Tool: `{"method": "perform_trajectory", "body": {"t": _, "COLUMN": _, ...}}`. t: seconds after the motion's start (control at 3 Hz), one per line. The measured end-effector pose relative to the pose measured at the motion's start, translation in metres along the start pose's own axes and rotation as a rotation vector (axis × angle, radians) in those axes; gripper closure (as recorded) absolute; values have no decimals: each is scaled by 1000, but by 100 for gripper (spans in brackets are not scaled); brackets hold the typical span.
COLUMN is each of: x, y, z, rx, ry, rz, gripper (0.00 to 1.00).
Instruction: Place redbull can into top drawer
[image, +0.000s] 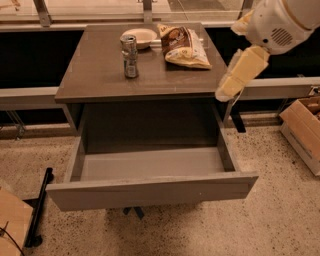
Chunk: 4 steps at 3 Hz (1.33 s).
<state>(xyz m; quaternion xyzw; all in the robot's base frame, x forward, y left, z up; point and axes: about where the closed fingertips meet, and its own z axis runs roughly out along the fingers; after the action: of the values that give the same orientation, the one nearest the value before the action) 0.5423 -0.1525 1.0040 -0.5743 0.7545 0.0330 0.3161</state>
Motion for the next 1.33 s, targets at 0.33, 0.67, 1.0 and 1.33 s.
{"method": "perform_trajectory", "body": {"t": 0.33, "x": -26, "y": -18, "z": 33, "rx": -32, "ry": -123, "rz": 37, "gripper": 0}}
{"method": "perform_trajectory", "body": {"t": 0.67, "x": -45, "y": -31, "z": 77, "rx": -87, "ry": -206, "rz": 71, "gripper": 0}}
{"method": "perform_trajectory", "body": {"t": 1.0, "x": -45, "y": -31, "z": 77, "rx": -87, "ry": -206, "rz": 71, "gripper": 0}}
{"method": "perform_trajectory", "body": {"t": 1.33, "x": -52, "y": -35, "z": 100, "rx": -82, "ry": -221, "rz": 104, "gripper": 0}}
